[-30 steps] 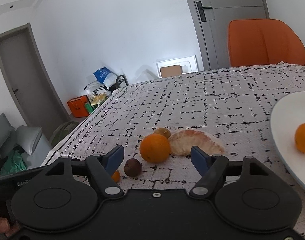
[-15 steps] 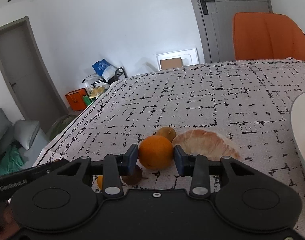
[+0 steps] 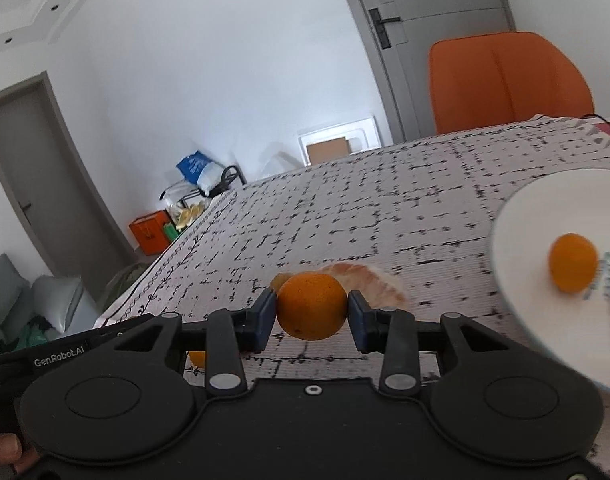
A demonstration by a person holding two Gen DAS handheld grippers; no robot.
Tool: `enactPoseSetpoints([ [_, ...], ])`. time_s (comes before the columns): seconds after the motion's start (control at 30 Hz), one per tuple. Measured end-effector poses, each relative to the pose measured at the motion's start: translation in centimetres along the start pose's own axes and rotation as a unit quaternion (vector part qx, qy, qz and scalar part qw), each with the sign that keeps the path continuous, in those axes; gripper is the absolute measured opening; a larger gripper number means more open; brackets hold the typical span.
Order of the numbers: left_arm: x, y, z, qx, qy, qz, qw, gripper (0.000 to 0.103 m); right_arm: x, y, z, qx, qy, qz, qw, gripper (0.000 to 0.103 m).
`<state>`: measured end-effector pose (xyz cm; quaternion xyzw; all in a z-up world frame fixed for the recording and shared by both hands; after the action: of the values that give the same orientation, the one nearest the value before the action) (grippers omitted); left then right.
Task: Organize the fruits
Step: 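Grasp the orange with the right gripper while the left holds the yellowish fruit, then carry the orange in the right gripper while the left carries the yellowish fruit to the plate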
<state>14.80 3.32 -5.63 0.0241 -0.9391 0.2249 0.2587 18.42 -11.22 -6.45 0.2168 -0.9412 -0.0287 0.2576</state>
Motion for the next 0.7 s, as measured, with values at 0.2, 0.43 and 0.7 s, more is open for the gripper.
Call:
enactPoseSetpoints([
  [0.2, 0.2, -1.4, 0.4, -0.01, 0.002, 0.008, 0.9999, 0.026, 1.9, -1.1, 0.1, -0.007, -0.015, 0.004, 1.0, 0.037],
  [0.43, 0.5, -3.2, 0.9, -0.025, 0.003, 0.018, 0.9995, 0.026, 4.0, -2.3, 0.1, -0.018, -0.033, 0.012, 0.999, 0.037],
  [0.7, 0.5, -5.8, 1.7, -0.042, 0.007, 0.034, 0.9985, 0.026, 5.9, -5.0, 0.7, -0.035, -0.046, 0.037, 0.998, 0.037],
])
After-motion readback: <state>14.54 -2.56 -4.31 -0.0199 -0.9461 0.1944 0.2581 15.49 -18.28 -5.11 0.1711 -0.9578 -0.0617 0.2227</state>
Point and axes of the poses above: each gripper's, at about its wrist camera, not at the fingertips, and x roughly against the way its jaws point, y to its left, z to its underside, the point moved 4 cm from there along -x, roughly the way its jaws point, and after that the axes turned 11 degrees about x, right-handed, at the moved point
